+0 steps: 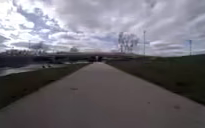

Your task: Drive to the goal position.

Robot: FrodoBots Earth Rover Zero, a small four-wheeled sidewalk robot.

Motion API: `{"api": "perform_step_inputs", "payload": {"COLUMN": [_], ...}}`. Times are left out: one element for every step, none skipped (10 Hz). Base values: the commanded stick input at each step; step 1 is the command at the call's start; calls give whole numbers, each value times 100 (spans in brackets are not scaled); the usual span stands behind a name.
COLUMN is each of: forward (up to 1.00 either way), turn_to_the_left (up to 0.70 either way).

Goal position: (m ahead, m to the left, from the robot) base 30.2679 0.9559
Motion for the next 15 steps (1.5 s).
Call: {"api": "perform_step_inputs", "payload": {"forward": [100, 100, 100, 100, 100, 100, 100, 100, 100, 100, 100, 100, 100, 100, 100], "turn_to_the_left": [0, 0, 0, 0, 7, 27, 36, 27, 2, 0, 0, 0, 0, 0, 0]}}
